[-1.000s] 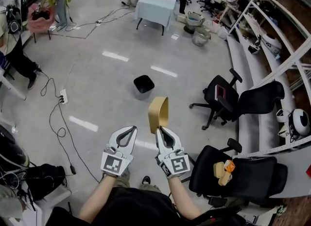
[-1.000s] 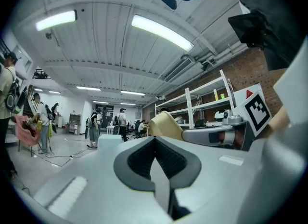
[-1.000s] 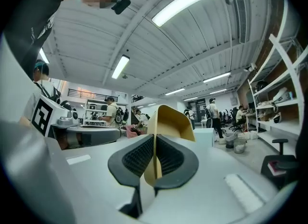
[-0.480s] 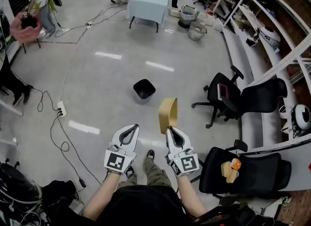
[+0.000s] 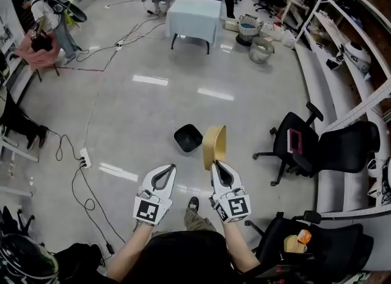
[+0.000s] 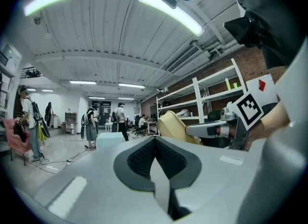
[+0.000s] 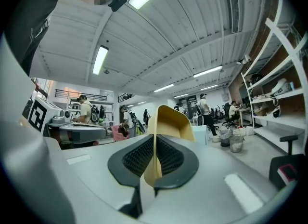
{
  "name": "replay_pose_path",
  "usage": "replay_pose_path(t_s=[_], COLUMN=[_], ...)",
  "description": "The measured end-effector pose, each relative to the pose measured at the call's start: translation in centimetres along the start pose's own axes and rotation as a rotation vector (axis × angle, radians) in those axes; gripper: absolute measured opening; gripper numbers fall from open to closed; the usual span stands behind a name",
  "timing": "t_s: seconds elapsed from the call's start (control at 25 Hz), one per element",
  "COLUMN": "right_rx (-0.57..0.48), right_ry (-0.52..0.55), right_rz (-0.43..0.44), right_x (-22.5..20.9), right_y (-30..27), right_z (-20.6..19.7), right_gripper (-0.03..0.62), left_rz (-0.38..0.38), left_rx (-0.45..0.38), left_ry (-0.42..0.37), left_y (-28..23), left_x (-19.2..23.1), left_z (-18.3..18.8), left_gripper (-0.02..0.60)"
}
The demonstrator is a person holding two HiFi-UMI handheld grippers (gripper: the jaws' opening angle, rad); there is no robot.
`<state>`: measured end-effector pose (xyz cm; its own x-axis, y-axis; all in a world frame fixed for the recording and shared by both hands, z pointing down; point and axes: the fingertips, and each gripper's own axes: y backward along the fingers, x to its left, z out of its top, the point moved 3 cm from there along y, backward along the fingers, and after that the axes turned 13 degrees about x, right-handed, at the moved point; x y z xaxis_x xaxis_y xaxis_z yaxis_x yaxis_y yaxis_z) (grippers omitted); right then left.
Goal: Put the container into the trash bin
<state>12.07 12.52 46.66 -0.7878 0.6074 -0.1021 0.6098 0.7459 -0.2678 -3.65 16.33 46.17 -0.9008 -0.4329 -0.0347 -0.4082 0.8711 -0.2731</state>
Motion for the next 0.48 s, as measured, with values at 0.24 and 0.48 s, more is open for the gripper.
replay_pose_path(t_s=[0.24, 0.48], right_rx=[0.021, 0.070], right_ry=[0.024, 0.038], right_rz=[0.057, 0.039], right_x=[-5.8, -6.8], right_y=[-7.6, -14.5], right_z=[3.0, 5.5], right_gripper=[0.031, 0.031], left_rz=[0.046, 0.041], left_rx=[0.034, 0.044], left_ry=[0.025, 0.072], left_y=[-6.7, -11.4], left_x=[3.8, 11.1], left_z=[3.5, 3.9], left_gripper=[0.000, 0.000])
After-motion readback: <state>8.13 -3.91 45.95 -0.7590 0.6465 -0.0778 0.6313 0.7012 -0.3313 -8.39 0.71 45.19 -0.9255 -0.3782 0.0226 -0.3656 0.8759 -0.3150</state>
